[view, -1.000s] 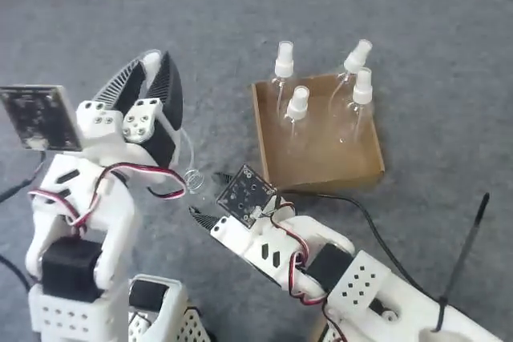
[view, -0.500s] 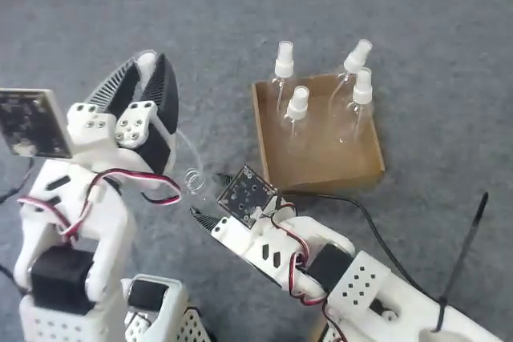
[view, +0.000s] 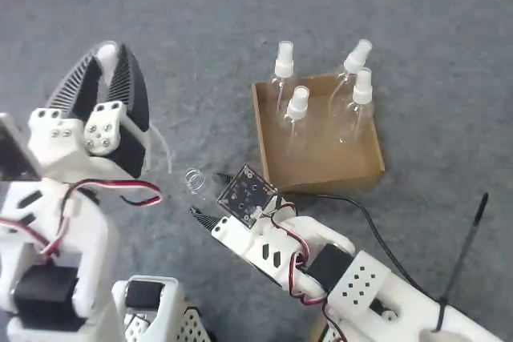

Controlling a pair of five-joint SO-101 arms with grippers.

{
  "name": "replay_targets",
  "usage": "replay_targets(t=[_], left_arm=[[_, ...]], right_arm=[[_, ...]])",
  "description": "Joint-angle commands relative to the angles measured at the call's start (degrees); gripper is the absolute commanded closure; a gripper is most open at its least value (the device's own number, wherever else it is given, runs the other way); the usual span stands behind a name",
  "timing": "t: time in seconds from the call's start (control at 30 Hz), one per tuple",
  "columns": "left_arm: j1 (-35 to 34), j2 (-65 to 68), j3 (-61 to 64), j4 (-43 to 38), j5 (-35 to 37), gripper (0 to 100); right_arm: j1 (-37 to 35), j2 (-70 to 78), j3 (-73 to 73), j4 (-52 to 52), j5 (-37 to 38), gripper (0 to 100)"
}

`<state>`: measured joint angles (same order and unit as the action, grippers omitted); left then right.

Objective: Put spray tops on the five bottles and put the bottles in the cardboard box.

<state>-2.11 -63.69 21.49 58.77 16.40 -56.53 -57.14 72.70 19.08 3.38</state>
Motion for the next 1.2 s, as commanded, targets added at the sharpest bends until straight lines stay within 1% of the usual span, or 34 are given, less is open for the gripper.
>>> replay_targets(t=[0.0,0.2,0.47,0.57,0.67,0.77,0.9,1.0,1.1,1.17], left_arm=[[-0.18,-0.26,-0.04,-0.88,2.46,99],[4.84,-0.26,4.62,-2.20,2.29,99],[5.27,-0.26,8.40,-3.08,2.29,99],[5.45,-0.26,8.13,0.70,2.29,99],[5.45,-0.26,8.13,4.92,1.67,99],[5.89,-0.26,8.31,8.18,-1.93,99],[11.87,-0.18,8.66,10.37,-6.07,99],[16.18,0.18,9.19,10.46,-6.68,99],[17.58,0.26,11.82,10.20,-6.86,99],[17.49,-0.18,14.46,8.18,-6.86,99]], right_arm=[[-0.22,-2.51,-0.53,-1.01,-0.70,99.2],[-0.22,-2.51,-0.53,-1.01,-0.70,99.2],[-0.22,-2.51,-0.53,-1.01,-0.70,99.2],[0.48,-2.51,-0.53,-1.01,-0.79,99.2],[3.91,-2.51,-0.88,-1.63,-1.41,99.2],[6.81,-2.51,-0.70,-4.18,-5.54,99.2],[7.43,-2.51,-0.53,-5.67,-6.33,99.2],[7.43,-2.51,-0.53,-5.49,-6.24,99.2],[7.43,-2.59,-0.53,-5.32,-6.24,99.2],[7.43,-2.59,-0.53,-5.32,-6.24,99.2]])
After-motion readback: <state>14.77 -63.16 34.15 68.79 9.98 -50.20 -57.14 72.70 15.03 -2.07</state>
